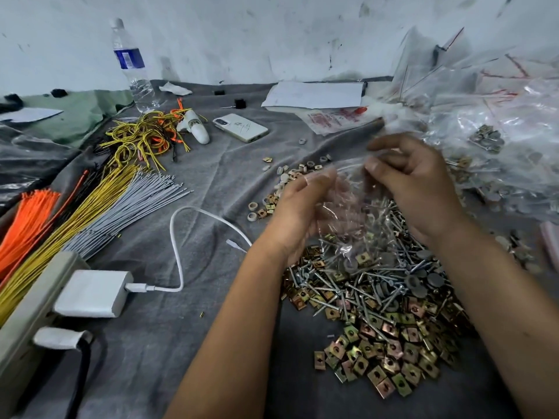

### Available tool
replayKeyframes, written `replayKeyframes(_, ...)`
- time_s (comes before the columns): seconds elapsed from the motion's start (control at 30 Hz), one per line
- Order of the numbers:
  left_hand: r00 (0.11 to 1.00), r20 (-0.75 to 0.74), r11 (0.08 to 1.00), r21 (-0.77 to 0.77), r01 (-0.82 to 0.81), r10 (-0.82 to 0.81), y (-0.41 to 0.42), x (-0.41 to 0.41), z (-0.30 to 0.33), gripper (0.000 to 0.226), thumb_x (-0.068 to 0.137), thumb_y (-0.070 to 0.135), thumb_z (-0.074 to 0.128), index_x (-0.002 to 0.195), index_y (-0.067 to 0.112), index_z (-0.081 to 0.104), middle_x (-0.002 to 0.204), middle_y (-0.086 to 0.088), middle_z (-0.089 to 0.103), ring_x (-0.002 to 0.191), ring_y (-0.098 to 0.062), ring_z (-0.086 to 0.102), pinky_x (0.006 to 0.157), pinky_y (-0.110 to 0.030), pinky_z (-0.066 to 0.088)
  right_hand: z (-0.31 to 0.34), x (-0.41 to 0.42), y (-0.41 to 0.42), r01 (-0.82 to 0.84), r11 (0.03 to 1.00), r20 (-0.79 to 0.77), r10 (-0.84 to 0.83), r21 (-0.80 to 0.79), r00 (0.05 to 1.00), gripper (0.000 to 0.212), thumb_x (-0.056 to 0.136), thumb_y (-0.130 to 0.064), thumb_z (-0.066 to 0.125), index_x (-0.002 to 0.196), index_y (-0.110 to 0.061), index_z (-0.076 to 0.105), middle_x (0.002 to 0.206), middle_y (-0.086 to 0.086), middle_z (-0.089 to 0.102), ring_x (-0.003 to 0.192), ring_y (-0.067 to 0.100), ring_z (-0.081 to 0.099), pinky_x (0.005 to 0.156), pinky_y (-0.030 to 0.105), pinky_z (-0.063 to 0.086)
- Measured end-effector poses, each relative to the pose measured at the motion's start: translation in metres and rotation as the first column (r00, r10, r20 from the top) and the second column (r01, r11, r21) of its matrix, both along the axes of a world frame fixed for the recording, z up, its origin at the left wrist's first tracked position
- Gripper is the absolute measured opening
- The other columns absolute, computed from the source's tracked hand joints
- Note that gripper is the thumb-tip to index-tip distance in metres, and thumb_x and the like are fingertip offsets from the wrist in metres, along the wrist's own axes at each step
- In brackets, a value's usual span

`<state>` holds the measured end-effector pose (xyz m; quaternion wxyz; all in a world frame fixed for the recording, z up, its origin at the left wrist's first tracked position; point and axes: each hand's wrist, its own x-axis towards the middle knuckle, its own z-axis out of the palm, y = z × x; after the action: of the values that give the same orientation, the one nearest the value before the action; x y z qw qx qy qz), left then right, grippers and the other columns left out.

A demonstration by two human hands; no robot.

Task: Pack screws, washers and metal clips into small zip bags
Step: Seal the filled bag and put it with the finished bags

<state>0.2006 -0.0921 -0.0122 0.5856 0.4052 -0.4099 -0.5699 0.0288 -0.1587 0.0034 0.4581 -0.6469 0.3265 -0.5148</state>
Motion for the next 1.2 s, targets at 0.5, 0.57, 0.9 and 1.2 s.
replayKeyframes(0.5,0.806,0.266,0.849,-0.160,-0.504,0.529,-0.007,0.015,-0.007,0.034,0.089,0.029,0.081,0.070,0.003,0.070,0.064,-0.017,0.070,0.055,-0.025,0.058,0.057,-0.034,0.048,-0.017,0.007,0.011,-0.074,0.986,-0.157,0.097,0.150,0.983,0.007,0.092,-0.015,0.073,0.095,-0.009,0.074,0.077,0.011,0.077,0.061,0.021,0.072,0.052,0.029,0.057)
replayKeyframes(0.57,0.806,0.236,0.839,-0.187,-0.511,0.543,-0.006,0.017,-0.005,0.032,0.089,0.026,0.082,0.069,0.003,0.070,0.060,-0.015,0.068,0.050,-0.022,0.059,0.052,-0.030,0.051,-0.016,0.006,0.010,-0.043,0.992,-0.163,0.062,0.119,0.985,0.003,0.092,-0.015,0.074,0.089,-0.014,0.075,0.073,0.011,0.075,0.056,0.021,0.067,0.049,0.030,0.054)
replayKeyframes(0.9,0.912,0.084,0.911,-0.141,-0.388,0.402,-0.005,0.013,-0.003,0.027,0.098,0.022,0.069,0.079,0.003,0.070,0.080,-0.017,0.070,0.063,-0.017,0.064,0.057,-0.027,0.054,-0.013,-0.009,0.002,-0.119,0.978,-0.176,0.149,0.170,0.973,0.007,0.088,-0.027,0.074,0.091,-0.022,0.077,0.084,0.016,0.075,0.062,0.017,0.065,0.053,0.028,0.049)
replayKeyframes(1.2,0.965,0.190,0.983,-0.061,-0.171,0.180,-0.003,0.002,-0.009,0.028,0.083,-0.016,0.075,0.096,0.001,0.059,0.073,-0.019,0.062,0.061,-0.017,0.071,0.055,-0.020,0.055,-0.012,-0.009,0.002,-0.024,0.993,-0.007,0.025,0.113,1.000,0.019,0.098,-0.034,0.063,0.088,-0.024,0.076,0.081,-0.001,0.075,0.069,0.011,0.066,0.056,0.021,0.052)
